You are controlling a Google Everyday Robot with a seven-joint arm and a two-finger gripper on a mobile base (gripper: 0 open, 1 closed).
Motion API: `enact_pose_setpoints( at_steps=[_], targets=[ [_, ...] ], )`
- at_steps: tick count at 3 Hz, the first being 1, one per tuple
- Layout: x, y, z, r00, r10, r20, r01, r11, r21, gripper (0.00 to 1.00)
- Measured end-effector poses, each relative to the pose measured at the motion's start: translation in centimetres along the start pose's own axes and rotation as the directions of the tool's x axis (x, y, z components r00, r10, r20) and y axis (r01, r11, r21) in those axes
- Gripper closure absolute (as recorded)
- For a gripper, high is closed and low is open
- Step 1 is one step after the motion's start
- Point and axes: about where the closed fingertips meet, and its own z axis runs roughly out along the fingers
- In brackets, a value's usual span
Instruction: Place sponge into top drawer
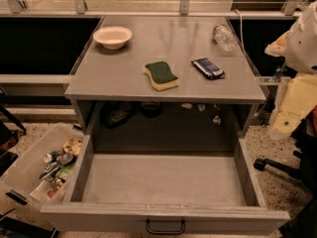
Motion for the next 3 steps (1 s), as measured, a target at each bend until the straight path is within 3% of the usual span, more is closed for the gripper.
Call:
enact_pose_setpoints(
  at_steps=[1,2,3],
  targets=[
    [0.0,0.0,0.0,1.000,0.000,0.000,0.000,1.0000,0.000,0.00],
    [-4.7,-1.7,0.8,0.994,-0.109,0.015,0.110,0.9937,-0.023,0.00],
    [-12.9,-5.4,3.5,0.960,-0.276,0.048,0.279,0.9573,-0.074,0.00]
  ],
)
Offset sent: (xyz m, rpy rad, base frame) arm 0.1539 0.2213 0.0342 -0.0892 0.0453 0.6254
